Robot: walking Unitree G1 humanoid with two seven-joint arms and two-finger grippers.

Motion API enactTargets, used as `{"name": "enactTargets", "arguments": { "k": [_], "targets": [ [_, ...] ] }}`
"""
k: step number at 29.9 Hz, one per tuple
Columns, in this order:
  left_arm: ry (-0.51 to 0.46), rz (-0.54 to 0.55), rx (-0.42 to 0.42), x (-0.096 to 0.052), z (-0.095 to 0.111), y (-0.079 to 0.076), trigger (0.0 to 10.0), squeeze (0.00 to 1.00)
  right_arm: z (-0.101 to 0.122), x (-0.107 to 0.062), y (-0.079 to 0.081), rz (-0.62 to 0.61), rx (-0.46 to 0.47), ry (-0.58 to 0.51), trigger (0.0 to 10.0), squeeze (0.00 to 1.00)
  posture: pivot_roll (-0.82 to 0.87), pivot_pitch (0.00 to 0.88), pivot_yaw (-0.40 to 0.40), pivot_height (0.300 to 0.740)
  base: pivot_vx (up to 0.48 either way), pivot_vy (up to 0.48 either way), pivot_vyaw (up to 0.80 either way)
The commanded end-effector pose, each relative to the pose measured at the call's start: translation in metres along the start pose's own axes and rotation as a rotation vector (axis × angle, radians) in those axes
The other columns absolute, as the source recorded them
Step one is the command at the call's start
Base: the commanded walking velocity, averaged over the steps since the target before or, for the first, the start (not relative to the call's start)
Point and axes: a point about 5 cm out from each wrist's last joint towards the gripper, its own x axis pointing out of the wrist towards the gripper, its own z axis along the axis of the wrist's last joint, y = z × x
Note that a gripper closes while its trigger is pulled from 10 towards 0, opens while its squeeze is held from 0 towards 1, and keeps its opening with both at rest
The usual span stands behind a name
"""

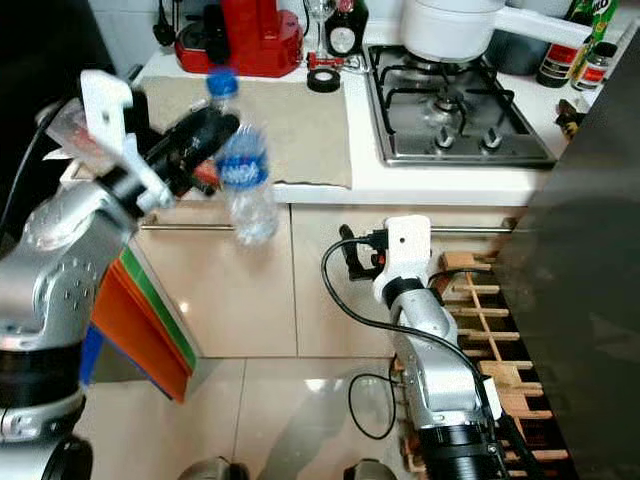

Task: Restocking fridge

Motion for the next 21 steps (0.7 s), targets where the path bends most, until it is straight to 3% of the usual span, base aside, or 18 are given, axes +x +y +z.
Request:
{"name": "enactTargets", "arguments": {
  "k": [1,5,8,14,21],
  "targets": [
    [-0.002,0.009,0.014,-0.001,0.002,-0.001,0.0,0.00,0.002,0.002,-0.003,-0.017,0.006,-0.014,10.0,0.07,-0.01,0.000,0.019,0.730,0.000,0.000,0.00],
    [0.104,0.186,-0.082,-0.010,-0.035,0.004,0.0,0.00,0.002,0.001,-0.008,-0.048,0.030,-0.020,10.0,0.07,-0.01,0.000,0.022,0.730,0.000,0.000,0.00],
    [0.143,0.322,-0.032,-0.018,-0.050,0.008,0.0,0.00,0.001,0.000,-0.010,-0.053,0.033,-0.018,10.0,0.07,-0.01,0.000,0.021,0.730,0.000,0.000,0.00],
    [0.200,0.378,0.001,-0.028,-0.072,0.000,0.0,0.00,-0.003,-0.002,-0.010,-0.058,0.033,-0.009,10.0,0.07,-0.01,0.000,0.018,0.730,0.000,0.000,0.00],
    [0.188,0.417,0.035,-0.030,-0.075,0.003,0.0,0.00,-0.006,-0.001,-0.012,-0.080,0.045,0.002,10.0,0.06,0.00,0.000,0.010,0.730,0.000,0.000,0.00]
  ]
}}
